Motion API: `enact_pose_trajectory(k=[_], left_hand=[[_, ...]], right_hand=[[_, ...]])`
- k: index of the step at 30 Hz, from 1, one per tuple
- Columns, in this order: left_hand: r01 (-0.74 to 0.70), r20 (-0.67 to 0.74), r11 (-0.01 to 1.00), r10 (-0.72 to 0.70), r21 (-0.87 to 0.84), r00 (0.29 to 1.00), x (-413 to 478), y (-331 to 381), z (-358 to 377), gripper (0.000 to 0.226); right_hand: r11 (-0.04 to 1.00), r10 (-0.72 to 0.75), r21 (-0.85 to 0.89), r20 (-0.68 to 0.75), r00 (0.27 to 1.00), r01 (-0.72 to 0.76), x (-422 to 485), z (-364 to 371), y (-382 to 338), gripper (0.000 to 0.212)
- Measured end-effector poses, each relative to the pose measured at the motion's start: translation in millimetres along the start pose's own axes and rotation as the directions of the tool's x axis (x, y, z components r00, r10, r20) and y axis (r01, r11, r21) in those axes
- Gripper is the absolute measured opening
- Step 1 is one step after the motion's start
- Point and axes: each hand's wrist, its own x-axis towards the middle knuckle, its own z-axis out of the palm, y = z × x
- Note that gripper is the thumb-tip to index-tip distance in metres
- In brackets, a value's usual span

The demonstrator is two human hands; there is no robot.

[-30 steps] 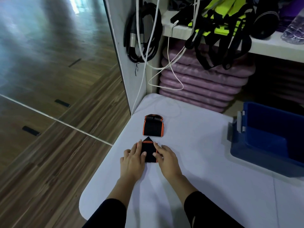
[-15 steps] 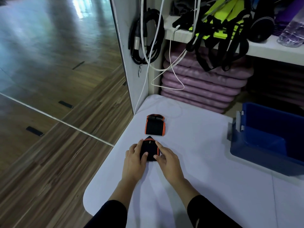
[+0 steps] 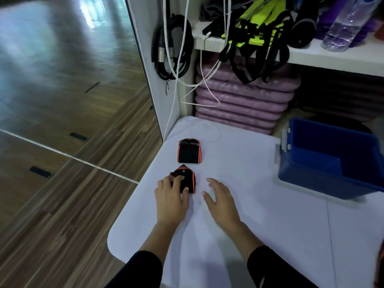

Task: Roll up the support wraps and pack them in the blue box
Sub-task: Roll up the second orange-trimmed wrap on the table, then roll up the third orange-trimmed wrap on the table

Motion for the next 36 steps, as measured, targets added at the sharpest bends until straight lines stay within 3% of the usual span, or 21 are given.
enact_pose_trajectory(k=[7,14,19,25,30,32,36], left_hand=[[-0.190,0.095,0.961,0.212,-0.200,0.973,-36,54,14,0.028],[-0.228,0.314,0.912,0.339,-0.340,0.887,-78,144,59,0.031],[-0.270,0.427,0.854,0.467,-0.446,0.774,-118,228,87,0.031],[-0.224,0.575,0.799,0.566,-0.558,0.591,-166,324,107,0.037],[-0.309,0.655,0.802,0.596,-0.511,0.464,-199,368,128,0.062],[-0.350,0.673,0.811,0.584,-0.468,0.454,-208,373,137,0.063],[-0.372,0.641,0.840,0.543,-0.395,0.543,-220,378,146,0.046]], right_hand=[[0.984,0.113,-0.119,-0.168,0.979,-0.134,-58,-53,35,0.038],[0.941,0.267,-0.108,-0.345,0.900,-0.321,-134,-121,93,0.039],[0.925,0.307,-0.059,-0.470,0.827,-0.376,-187,-186,144,0.051],[0.905,0.339,-0.013,-0.581,0.740,-0.425,-246,-261,209,0.046],[0.884,0.397,0.027,-0.569,0.720,-0.466,-279,-297,256,0.044],[0.884,0.406,0.032,-0.549,0.731,-0.467,-288,-307,269,0.036],[0.893,0.400,0.038,-0.522,0.753,-0.448,-300,-321,288,0.033]])
